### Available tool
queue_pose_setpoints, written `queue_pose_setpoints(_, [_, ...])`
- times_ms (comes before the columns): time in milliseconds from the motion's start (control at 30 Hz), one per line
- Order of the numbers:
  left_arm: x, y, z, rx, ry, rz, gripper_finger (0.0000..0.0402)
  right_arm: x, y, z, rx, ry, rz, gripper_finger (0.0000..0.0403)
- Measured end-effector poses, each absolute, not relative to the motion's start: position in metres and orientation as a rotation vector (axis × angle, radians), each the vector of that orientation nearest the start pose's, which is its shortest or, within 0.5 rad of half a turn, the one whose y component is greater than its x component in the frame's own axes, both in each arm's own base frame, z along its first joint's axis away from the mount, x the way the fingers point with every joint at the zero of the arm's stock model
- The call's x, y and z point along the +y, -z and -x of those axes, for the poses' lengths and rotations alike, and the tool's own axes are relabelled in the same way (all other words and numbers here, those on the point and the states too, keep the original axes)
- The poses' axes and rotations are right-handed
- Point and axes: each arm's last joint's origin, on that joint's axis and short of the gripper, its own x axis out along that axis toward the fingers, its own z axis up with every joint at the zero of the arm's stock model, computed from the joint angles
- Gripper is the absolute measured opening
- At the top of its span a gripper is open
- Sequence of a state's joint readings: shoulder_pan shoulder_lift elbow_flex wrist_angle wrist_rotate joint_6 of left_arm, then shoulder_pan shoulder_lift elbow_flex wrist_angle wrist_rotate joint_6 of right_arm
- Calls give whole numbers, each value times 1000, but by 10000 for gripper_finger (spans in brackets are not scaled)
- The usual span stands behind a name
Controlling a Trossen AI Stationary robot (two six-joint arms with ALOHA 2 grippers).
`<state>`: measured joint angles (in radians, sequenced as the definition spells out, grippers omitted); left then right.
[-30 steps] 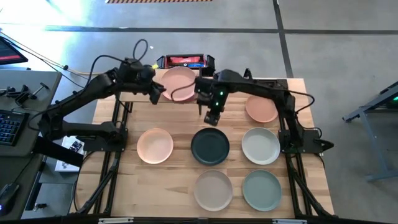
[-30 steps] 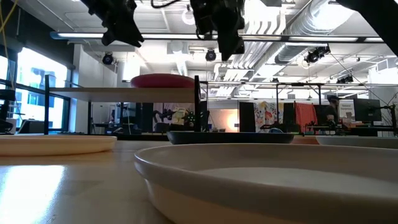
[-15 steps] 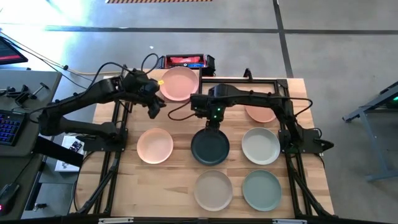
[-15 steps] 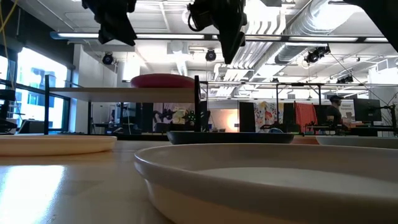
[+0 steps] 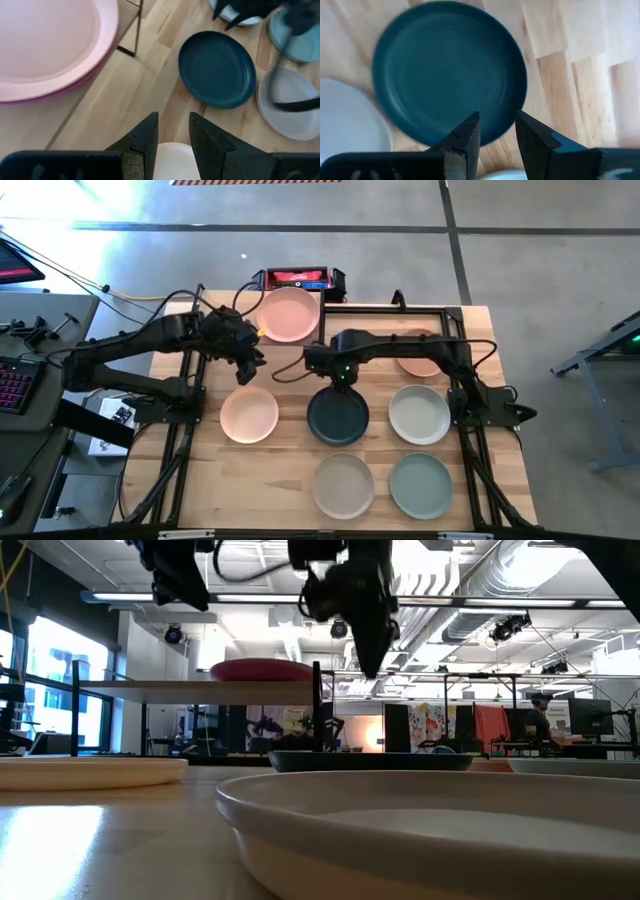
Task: Place and stack plates onto a shelf
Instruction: Stack the black plate on top of the brown plate on the shelf
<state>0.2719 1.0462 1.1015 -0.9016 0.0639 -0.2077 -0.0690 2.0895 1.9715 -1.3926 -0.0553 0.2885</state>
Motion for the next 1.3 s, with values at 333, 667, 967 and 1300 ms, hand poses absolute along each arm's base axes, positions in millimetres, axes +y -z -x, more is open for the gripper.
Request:
queue_pose_setpoints(333, [48,-333,-187,814,-319,323,99,-27,-209,-398,1577,276,-328,103])
queue_pose_setpoints(667, [48,-333,-187,809,-328,346,99,-31,-189,-389,1628,369,-323,103])
queue_pose_setpoints(967, [48,-333,-187,806,-335,360,99,-32,-187,-394,1564,389,-301,103])
queue_pose_setpoints(1300, [48,-333,-187,803,-340,373,99,-32,-163,-383,1604,423,-316,103])
